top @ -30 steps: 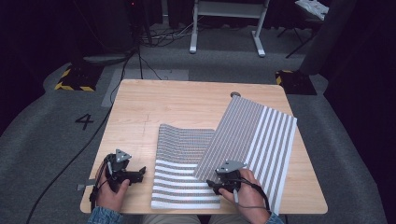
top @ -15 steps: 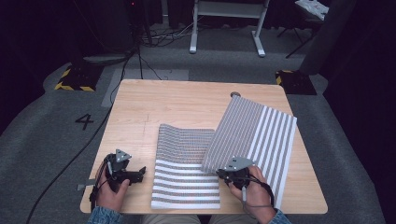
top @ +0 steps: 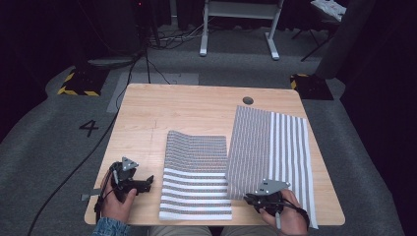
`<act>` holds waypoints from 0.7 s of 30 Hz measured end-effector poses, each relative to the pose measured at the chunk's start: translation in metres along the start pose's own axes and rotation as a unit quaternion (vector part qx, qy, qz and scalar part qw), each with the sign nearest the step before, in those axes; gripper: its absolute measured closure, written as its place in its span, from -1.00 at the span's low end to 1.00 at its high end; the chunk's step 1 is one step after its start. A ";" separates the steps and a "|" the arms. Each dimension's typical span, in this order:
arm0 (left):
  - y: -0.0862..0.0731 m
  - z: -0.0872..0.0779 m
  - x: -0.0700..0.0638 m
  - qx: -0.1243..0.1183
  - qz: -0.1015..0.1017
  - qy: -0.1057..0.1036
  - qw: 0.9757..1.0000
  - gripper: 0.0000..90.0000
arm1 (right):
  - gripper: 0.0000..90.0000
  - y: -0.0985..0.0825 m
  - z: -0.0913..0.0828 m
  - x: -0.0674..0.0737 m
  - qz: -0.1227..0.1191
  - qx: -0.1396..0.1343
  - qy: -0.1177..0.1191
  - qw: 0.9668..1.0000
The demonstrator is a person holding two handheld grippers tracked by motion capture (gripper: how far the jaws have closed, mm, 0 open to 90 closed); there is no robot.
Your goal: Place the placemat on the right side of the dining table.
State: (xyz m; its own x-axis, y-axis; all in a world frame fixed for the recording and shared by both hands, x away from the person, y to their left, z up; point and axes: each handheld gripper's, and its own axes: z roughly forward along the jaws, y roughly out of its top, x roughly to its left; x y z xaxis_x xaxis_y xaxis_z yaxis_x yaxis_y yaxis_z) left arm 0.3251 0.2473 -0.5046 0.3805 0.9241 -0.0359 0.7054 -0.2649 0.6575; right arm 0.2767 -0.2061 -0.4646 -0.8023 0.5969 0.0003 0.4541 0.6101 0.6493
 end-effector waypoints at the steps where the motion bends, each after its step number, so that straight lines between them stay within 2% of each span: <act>1: 0.000 0.000 0.000 0.000 0.000 0.000 1.000 -1.00 | 0.86 -0.004 -0.003 -0.002 0.002 0.004 -0.003 1.000; 6: 0.000 0.000 0.000 0.000 0.000 0.000 1.000 -1.00 | 0.84 -0.016 -0.012 -0.008 0.003 0.016 -0.014 1.000; 10: 0.000 0.000 0.000 0.000 -0.001 0.000 1.000 -1.00 | 0.83 -0.026 -0.018 -0.017 0.014 0.017 -0.024 0.999; 14: 0.000 0.000 0.000 0.000 0.000 0.000 1.000 -1.00 | 0.82 -0.032 -0.022 -0.022 0.011 0.025 -0.044 0.999; 21: 0.000 0.000 0.000 0.000 0.000 0.000 1.000 -1.00 | 0.82 -0.041 -0.024 -0.035 0.022 0.022 -0.057 0.998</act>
State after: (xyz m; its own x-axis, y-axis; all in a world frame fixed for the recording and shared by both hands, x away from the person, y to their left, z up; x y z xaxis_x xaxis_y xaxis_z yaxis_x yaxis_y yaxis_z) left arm 0.3251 0.2473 -0.5046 0.3803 0.9242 -0.0358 0.7055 -0.2649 0.6573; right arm 0.2767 -0.2642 -0.4728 -0.7330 0.6776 -0.0602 0.5065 0.6027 0.6166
